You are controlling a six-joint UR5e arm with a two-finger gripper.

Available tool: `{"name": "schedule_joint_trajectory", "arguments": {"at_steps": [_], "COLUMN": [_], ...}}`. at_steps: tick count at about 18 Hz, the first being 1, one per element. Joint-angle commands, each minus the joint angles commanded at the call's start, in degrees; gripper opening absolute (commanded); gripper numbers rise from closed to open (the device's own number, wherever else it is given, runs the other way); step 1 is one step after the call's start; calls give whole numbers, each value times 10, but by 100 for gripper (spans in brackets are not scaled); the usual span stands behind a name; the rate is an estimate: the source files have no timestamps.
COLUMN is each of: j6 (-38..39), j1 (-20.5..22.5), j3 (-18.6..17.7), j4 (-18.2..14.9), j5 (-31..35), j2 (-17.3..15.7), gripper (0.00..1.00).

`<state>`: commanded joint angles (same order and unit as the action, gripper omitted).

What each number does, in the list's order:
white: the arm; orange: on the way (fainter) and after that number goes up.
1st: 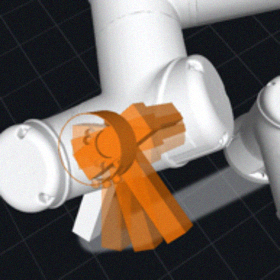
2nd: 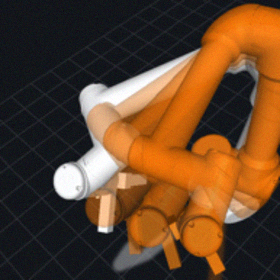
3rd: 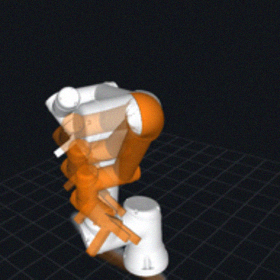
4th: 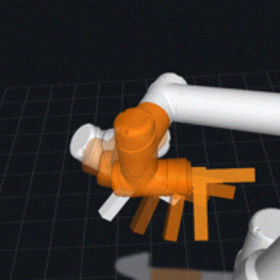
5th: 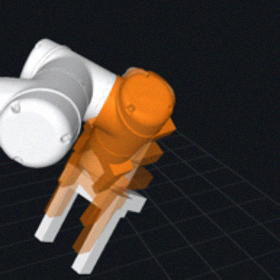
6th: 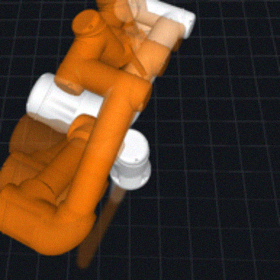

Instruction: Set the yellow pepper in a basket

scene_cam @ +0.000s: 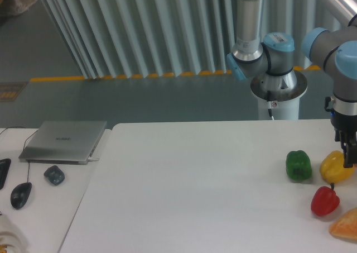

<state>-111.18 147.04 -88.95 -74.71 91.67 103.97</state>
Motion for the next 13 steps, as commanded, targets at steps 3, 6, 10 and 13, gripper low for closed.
{"name": "schedule_joint_trajectory", "arguments": {"at_steps": [3,6,10,13], "j6": [-1,-1,-1,-5], "j1": [2,0,2,5], "j3": [1,4,16,11], "j4": [0,0,1,1], "j5": [0,-1,1,-3], "j2": [-2,-2,-2,-3], "gripper": [100,100,100,100]}}
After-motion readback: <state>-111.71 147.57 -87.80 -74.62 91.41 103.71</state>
